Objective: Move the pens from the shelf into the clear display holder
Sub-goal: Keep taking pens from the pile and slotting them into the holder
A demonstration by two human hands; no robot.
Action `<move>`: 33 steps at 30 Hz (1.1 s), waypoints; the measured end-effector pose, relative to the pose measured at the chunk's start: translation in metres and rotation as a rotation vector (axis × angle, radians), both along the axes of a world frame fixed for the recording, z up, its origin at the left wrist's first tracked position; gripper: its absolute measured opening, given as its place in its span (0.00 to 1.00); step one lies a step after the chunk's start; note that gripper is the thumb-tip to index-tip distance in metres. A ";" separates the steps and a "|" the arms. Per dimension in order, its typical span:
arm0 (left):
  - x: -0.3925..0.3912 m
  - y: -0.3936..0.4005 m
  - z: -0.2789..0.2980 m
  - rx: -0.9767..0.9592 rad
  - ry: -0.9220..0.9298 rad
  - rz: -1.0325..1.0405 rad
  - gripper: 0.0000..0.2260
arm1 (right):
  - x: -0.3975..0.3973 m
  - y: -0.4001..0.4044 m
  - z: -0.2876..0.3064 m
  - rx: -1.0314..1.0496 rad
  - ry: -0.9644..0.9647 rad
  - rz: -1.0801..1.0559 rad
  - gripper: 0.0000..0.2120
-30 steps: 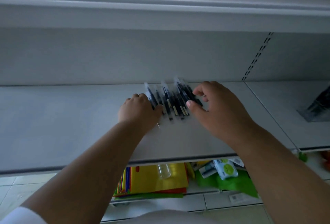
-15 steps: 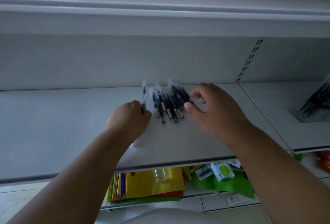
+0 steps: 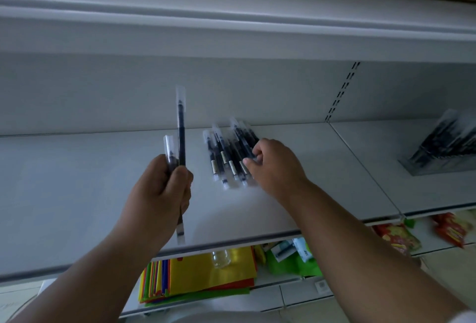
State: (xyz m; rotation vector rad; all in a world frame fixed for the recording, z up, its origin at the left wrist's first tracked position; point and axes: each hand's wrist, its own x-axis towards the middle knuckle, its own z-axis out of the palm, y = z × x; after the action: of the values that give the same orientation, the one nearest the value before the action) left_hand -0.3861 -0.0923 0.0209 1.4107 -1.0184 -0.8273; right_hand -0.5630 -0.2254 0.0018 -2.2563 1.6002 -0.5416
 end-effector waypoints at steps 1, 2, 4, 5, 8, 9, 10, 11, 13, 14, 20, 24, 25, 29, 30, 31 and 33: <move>0.001 0.001 -0.001 0.000 0.019 -0.003 0.05 | 0.002 -0.002 0.000 0.000 0.022 -0.022 0.10; 0.002 0.002 -0.003 -0.002 0.048 -0.006 0.05 | 0.005 -0.004 0.000 -0.003 0.051 -0.038 0.10; 0.003 0.002 -0.006 -0.006 0.101 -0.014 0.06 | 0.008 -0.008 0.003 0.004 0.112 -0.060 0.10; 0.003 0.002 -0.007 -0.003 0.117 -0.013 0.07 | 0.010 -0.010 0.005 0.015 0.132 -0.069 0.10; 0.003 0.002 -0.008 0.023 0.176 -0.001 0.09 | 0.012 -0.014 0.010 0.072 0.145 -0.097 0.09; 0.003 0.002 -0.008 0.033 0.189 0.001 0.10 | 0.012 -0.014 0.011 0.088 0.143 -0.108 0.09; 0.003 0.002 -0.008 0.042 0.198 -0.001 0.10 | 0.011 -0.013 0.012 0.091 0.139 -0.119 0.08; 0.002 0.003 -0.008 0.051 0.210 -0.003 0.10 | 0.009 -0.011 0.012 0.074 0.125 -0.128 0.08; 0.000 0.003 -0.007 0.066 0.255 -0.004 0.10 | 0.002 -0.003 0.012 0.025 0.020 -0.146 0.07; -0.001 0.003 -0.007 0.074 0.284 -0.002 0.10 | -0.002 0.002 0.012 0.025 -0.073 -0.158 0.07; -0.028 -0.009 -0.003 0.102 0.377 -0.064 0.08 | -0.036 0.039 0.026 0.374 -0.954 -0.320 0.08; -0.063 -0.019 -0.003 0.118 0.411 -0.168 0.06 | -0.075 0.063 0.039 0.615 -1.506 -0.351 0.07; -0.074 -0.021 -0.004 0.128 0.410 -0.191 0.07 | -0.087 0.069 0.040 0.630 -1.555 -0.346 0.05; -0.127 -0.026 -0.005 0.154 0.342 -0.308 0.10 | -0.140 0.093 0.045 0.606 -1.657 -0.333 0.07; -0.142 -0.027 -0.005 0.159 0.309 -0.336 0.11 | -0.155 0.099 0.045 0.585 -1.665 -0.332 0.07; -0.159 -0.027 -0.005 0.164 0.281 -0.363 0.11 | -0.172 0.105 0.046 0.562 -1.664 -0.336 0.07; -0.195 -0.028 -0.005 0.162 0.257 -0.408 0.10 | -0.207 0.117 0.047 0.516 -1.629 -0.360 0.07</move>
State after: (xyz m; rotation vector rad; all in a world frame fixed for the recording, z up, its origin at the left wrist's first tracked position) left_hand -0.5808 -0.1199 0.0161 1.2030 -1.0711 -1.3801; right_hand -0.7698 -0.1088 0.0485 -0.5612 0.9369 -1.3279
